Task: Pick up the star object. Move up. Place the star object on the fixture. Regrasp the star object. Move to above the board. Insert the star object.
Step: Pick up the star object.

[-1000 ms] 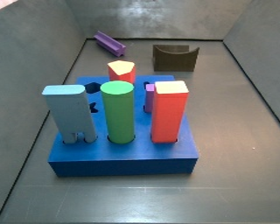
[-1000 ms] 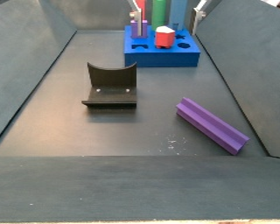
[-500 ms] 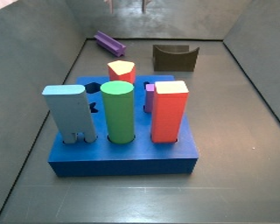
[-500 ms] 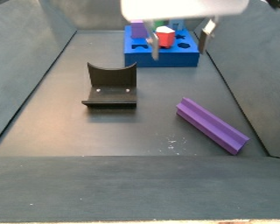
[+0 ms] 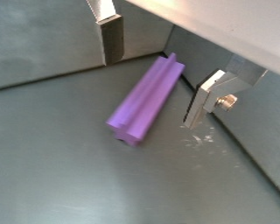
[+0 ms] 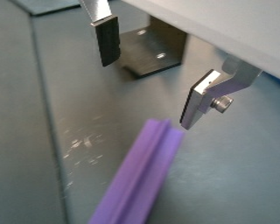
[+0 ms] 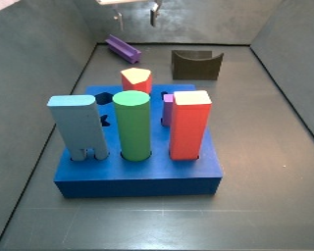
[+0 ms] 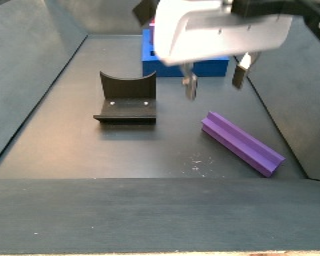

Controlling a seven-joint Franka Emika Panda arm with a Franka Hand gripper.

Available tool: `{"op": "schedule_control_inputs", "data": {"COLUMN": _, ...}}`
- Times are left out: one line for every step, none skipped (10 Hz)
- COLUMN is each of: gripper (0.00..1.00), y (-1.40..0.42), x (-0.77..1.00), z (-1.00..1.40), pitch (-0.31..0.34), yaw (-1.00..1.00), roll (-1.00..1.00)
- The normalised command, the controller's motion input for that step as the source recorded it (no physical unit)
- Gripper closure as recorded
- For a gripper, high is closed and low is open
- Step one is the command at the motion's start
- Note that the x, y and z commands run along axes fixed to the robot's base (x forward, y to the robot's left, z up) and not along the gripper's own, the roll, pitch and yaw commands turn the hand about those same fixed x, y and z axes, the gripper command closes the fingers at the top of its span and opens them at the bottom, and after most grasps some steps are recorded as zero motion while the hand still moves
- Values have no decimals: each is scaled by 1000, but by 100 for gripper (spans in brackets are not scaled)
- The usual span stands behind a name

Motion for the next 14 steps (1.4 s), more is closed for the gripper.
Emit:
{"op": "schedule_control_inputs", "data": {"gripper": 0, "y": 89, "x": 83, "z": -1000, "pitch": 0, "yaw": 297, "roll": -10}}
{"op": "schedule_control_inputs", "data": {"gripper": 0, "y": 0, "x": 0, "z": -1000, "pitch": 0, "yaw": 266, "roll": -7}}
{"op": "schedule_control_inputs", "data": {"gripper": 0, "y": 0, "x": -17, "z": -1000, "pitch": 0, "yaw": 303, "roll": -7}}
{"op": "schedule_control_inputs", "data": {"gripper": 0, "y": 0, "x": -134, "z": -1000, "pitch": 0, "yaw": 337, "roll": 0}}
{"op": "schedule_control_inputs", "data": {"gripper": 0, "y": 0, "x": -134, "z": -1000, "pitch": 0, "yaw": 326, "roll": 0}}
{"op": "schedule_control_inputs", "data": {"gripper": 0, "y": 0, "x": -120, "z": -1000, "pitch": 0, "yaw": 309, "roll": 0}}
{"op": "schedule_control_inputs", "data": {"gripper": 0, "y": 0, "x": -129, "z": -1000, "pitch": 0, "yaw": 300, "roll": 0}}
{"op": "schedule_control_inputs", "data": {"gripper": 0, "y": 0, "x": -106, "z": -1000, "pitch": -1, "yaw": 297, "roll": 0}}
{"op": "schedule_control_inputs", "data": {"gripper": 0, "y": 0, "x": -74, "z": -1000, "pitch": -7, "yaw": 243, "roll": -46}}
{"op": "schedule_control_inputs", "data": {"gripper": 0, "y": -60, "x": -3, "z": -631, "pitch": -73, "yaw": 157, "roll": -230}}
{"op": "schedule_control_inputs", "data": {"gripper": 0, "y": -14, "x": -26, "z": -640, "pitch": -71, "yaw": 131, "roll": -224}}
{"op": "schedule_control_inputs", "data": {"gripper": 0, "y": 0, "x": -103, "z": -726, "pitch": -57, "yaw": 94, "roll": -191}}
{"op": "schedule_control_inputs", "data": {"gripper": 0, "y": 117, "x": -274, "z": -803, "pitch": -66, "yaw": 60, "roll": -174}}
{"op": "schedule_control_inputs", "data": {"gripper": 0, "y": 286, "x": -320, "z": -794, "pitch": -84, "yaw": 83, "roll": -184}}
